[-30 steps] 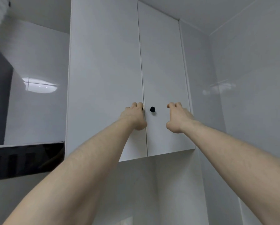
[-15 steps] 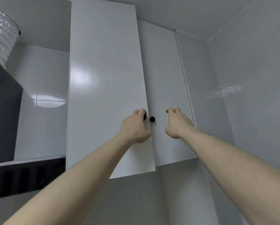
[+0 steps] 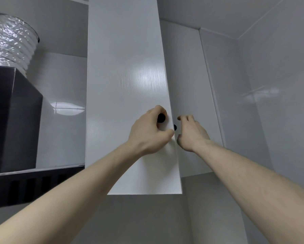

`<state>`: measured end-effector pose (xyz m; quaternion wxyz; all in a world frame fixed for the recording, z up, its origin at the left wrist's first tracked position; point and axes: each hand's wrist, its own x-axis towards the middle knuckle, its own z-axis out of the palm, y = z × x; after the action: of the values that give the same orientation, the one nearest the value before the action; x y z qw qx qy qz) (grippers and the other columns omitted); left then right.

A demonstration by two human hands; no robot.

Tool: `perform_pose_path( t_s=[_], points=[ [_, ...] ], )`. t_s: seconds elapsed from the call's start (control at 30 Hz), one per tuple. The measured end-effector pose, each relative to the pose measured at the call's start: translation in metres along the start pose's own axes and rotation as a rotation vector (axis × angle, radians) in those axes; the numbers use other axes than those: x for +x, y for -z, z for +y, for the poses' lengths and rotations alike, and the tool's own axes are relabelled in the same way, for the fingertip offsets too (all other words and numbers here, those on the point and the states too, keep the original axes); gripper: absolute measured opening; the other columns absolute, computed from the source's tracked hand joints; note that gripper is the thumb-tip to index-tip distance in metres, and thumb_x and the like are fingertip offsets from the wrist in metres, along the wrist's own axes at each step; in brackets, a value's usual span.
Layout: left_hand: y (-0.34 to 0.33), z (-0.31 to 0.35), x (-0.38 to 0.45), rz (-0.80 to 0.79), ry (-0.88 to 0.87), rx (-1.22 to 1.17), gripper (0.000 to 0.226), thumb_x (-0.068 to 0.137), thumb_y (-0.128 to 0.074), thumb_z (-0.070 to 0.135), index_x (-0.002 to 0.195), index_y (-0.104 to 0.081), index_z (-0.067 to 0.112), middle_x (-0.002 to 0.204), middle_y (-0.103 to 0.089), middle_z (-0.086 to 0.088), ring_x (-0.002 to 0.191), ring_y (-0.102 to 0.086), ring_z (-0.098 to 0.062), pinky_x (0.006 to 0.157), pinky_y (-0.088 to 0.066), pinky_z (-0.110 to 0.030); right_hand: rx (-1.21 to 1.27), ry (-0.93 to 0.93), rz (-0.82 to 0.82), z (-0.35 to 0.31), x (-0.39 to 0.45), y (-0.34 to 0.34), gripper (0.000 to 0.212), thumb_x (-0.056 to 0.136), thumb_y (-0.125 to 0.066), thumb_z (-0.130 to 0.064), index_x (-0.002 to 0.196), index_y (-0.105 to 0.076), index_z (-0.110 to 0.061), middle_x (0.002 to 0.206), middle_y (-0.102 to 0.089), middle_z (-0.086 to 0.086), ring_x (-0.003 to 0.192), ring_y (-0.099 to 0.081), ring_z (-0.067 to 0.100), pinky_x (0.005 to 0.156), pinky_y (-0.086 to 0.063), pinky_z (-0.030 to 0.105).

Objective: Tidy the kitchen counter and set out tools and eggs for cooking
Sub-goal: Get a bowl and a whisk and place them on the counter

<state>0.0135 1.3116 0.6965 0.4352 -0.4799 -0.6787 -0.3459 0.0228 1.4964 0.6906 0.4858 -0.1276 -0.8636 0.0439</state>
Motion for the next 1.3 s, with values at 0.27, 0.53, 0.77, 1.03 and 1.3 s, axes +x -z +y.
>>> perform_pose_path(
  t_s=[0.27,0.53,0.77,1.03,1.3],
  points=[
    [0.057,0.018,-0.033,0.189,-0.039,-0.205,0.025,0.082,-0.073,0.022,0.084,-0.049,0.015,0.072,-0.046,0.008,0.062,-0.039,-0.011,0.059,-0.038,-0.023,0.072,0.039,0.032,-0.013,-0.017,-0.016,0.063,0.091,-0.06,-0.013,0.148,-0.035,-0.019,0.145,-0.04,0.006,0.125,-0.05,0.03,0.09,-0.05,0.04],
    [0.131,0.012,-0.065,0.168,0.001,-0.263,0.035,0.083,-0.072,0.025,0.087,-0.042,0.008,0.073,-0.04,-0.011,0.064,-0.035,-0.022,0.062,-0.035,-0.036,0.137,0.057,-0.012,-0.04,-0.045,-0.024,0.061,0.093,-0.057,-0.019,0.149,-0.033,-0.019,0.145,-0.036,0.006,0.126,-0.048,0.031,0.094,-0.051,0.046],
    [0.184,0.0,-0.09,0.182,0.087,-0.262,0.036,0.084,-0.068,0.029,0.089,-0.039,0.006,0.073,-0.042,-0.001,0.065,-0.037,-0.021,0.06,-0.035,-0.025,0.165,0.055,-0.055,-0.075,-0.068,-0.021,0.06,0.093,-0.055,-0.02,0.149,-0.032,-0.022,0.148,-0.035,0.002,0.125,-0.048,0.027,0.091,-0.05,0.042],
    [0.203,0.011,-0.104,0.107,0.167,-0.003,0.036,0.091,-0.066,0.037,0.11,-0.038,0.025,0.105,-0.05,0.008,0.074,-0.055,-0.007,0.076,-0.048,-0.03,0.161,0.041,-0.139,-0.103,-0.105,-0.023,0.061,0.093,-0.057,-0.019,0.149,-0.032,-0.021,0.149,-0.035,0.003,0.128,-0.047,0.028,0.094,-0.049,0.04],
    [0.198,0.068,-0.101,0.159,-0.264,0.506,0.055,0.073,-0.067,0.029,0.123,-0.048,0.016,0.13,-0.041,-0.001,0.116,-0.04,-0.023,0.095,-0.034,-0.033,0.153,0.036,-0.19,-0.093,-0.107,-0.021,0.059,0.095,-0.056,-0.022,0.149,-0.032,-0.022,0.148,-0.036,0.003,0.127,-0.048,0.028,0.093,-0.05,0.042]
  ],
)
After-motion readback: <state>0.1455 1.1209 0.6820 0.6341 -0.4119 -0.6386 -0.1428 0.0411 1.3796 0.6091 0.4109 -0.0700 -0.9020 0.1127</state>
